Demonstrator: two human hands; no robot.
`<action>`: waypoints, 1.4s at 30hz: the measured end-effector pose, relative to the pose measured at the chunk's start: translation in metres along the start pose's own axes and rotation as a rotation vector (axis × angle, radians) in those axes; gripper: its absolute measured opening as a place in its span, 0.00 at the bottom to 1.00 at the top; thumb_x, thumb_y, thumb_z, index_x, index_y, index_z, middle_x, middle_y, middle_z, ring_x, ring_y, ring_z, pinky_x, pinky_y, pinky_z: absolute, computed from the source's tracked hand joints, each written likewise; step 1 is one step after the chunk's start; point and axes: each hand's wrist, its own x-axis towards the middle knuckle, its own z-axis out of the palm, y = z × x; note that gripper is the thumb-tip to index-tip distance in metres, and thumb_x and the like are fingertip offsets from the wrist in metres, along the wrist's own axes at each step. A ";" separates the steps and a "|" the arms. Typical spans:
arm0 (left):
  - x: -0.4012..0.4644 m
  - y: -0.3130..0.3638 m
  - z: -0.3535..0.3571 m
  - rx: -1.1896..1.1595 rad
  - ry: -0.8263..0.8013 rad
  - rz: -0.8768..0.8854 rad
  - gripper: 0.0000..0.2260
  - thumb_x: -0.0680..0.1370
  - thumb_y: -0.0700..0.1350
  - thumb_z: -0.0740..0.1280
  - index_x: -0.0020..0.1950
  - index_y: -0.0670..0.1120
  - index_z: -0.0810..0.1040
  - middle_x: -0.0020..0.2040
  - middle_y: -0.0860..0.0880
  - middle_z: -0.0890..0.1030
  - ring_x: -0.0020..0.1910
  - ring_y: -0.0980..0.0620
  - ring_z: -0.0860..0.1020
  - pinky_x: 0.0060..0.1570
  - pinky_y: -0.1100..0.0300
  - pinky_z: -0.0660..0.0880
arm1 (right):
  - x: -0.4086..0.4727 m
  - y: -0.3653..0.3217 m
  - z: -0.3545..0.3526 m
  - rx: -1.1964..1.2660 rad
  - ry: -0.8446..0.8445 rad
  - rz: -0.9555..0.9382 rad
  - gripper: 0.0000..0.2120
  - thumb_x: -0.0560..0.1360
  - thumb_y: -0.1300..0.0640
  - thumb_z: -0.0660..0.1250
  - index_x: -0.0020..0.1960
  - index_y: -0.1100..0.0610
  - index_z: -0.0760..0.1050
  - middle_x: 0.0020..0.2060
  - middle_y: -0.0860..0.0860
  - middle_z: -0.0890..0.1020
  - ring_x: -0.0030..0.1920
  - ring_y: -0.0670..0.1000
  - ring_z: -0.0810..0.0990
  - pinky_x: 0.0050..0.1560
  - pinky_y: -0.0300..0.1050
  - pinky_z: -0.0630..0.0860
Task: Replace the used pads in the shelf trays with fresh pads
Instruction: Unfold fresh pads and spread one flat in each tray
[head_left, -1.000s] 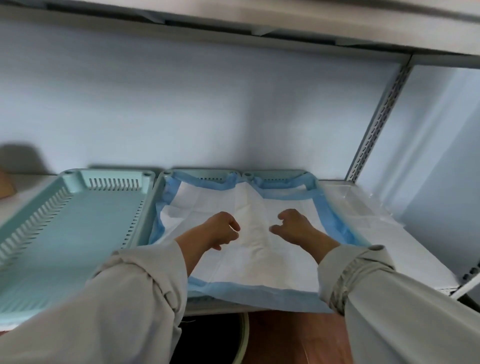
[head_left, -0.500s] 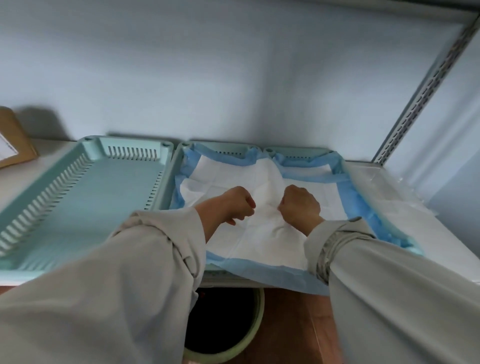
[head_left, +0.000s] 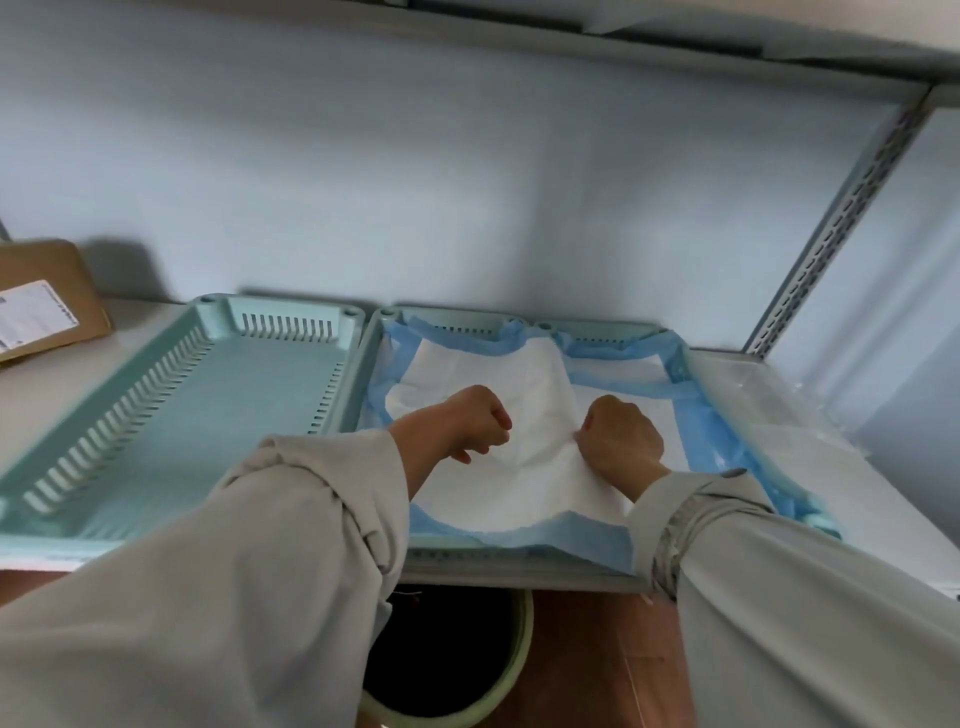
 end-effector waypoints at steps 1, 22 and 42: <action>-0.001 -0.001 0.000 0.010 -0.008 -0.006 0.13 0.79 0.40 0.64 0.63 0.42 0.75 0.57 0.42 0.77 0.56 0.47 0.78 0.48 0.59 0.76 | 0.001 -0.003 -0.004 0.062 0.031 0.007 0.09 0.77 0.54 0.63 0.53 0.58 0.75 0.49 0.54 0.80 0.50 0.56 0.78 0.44 0.45 0.70; -0.012 0.014 -0.025 -0.415 -0.139 0.021 0.28 0.72 0.52 0.73 0.69 0.46 0.71 0.60 0.48 0.80 0.56 0.50 0.79 0.56 0.55 0.77 | -0.018 -0.049 -0.039 1.037 -0.033 0.084 0.05 0.75 0.57 0.65 0.46 0.59 0.76 0.46 0.56 0.84 0.42 0.55 0.84 0.46 0.51 0.83; -0.019 0.023 -0.101 0.565 -0.235 -0.017 0.04 0.74 0.49 0.71 0.46 0.51 0.78 0.39 0.51 0.75 0.37 0.55 0.71 0.35 0.64 0.66 | 0.055 -0.060 -0.090 -0.314 0.051 -0.608 0.08 0.73 0.53 0.65 0.52 0.51 0.73 0.51 0.51 0.80 0.51 0.54 0.78 0.44 0.43 0.68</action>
